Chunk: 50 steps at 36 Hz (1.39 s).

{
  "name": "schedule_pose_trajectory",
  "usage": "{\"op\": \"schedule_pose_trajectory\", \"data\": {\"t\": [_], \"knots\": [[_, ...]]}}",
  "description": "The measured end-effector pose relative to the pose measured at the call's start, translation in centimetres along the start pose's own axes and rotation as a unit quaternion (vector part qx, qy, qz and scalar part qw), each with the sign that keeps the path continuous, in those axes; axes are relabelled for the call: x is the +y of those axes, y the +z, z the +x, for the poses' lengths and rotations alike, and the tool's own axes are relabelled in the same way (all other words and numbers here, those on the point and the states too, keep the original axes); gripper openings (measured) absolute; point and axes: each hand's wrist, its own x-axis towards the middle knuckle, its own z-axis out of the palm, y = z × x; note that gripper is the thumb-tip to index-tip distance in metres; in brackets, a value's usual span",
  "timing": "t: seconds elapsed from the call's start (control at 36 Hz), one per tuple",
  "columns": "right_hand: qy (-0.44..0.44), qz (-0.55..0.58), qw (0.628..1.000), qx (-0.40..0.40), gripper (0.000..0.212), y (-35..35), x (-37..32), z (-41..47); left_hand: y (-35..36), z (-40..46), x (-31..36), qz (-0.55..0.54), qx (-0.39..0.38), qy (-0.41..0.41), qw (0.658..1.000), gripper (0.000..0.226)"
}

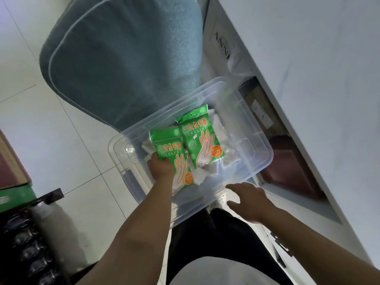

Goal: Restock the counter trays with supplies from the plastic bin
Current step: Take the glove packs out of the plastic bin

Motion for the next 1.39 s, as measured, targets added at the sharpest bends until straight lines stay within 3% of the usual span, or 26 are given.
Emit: {"op": "schedule_pose_trajectory", "data": {"t": [0.22, 0.33, 0.47, 0.61, 0.72, 0.97, 1.17, 1.39], "knots": [[-0.042, 0.188, 0.981, 0.031, 0.048, -3.7, -2.1, -3.2, -5.6, -3.5, 1.7, -0.098, -0.071, 0.051, 0.991, 0.035], [-0.082, 0.306, 0.947, 0.057, 0.045, -6.1, -3.3, -5.1, -9.8, -7.5, 4.4, -0.183, -0.128, 0.08, 0.971, 0.049], [-0.151, 0.408, 0.895, 0.096, 0.048, -9.7, -3.6, -8.5, -15.1, -15.3, 7.7, -0.269, -0.207, 0.123, 0.932, 0.035], [-0.215, 0.476, 0.846, 0.11, 0.047, -12.8, -1.7, -11.9, -18.5, -22.4, 10.3, -0.327, -0.294, 0.175, 0.881, 0.035], [-0.249, 0.548, 0.799, 0.016, 0.042, -13.6, 1.0, -14.0, -19.1, -25.6, 11.2, -0.399, -0.333, 0.179, 0.835, 0.045], [-0.225, 0.611, 0.757, 0.065, 0.048, -11.5, 7.3, -16.1, -14.5, -30.5, 10.2, -0.343, -0.367, 0.178, 0.846, 0.068], [-0.193, 0.634, 0.743, 0.094, 0.044, -10.4, 12.4, -18.6, -10.8, -32.7, 9.9, -0.251, -0.442, 0.173, 0.844, 0.067], [-0.11, 0.552, 0.774, 0.29, 0.048, -11.5, 16.4, -18.8, -4.6, -34.3, 15.4, -0.184, -0.414, 0.177, 0.874, 0.071]]}}
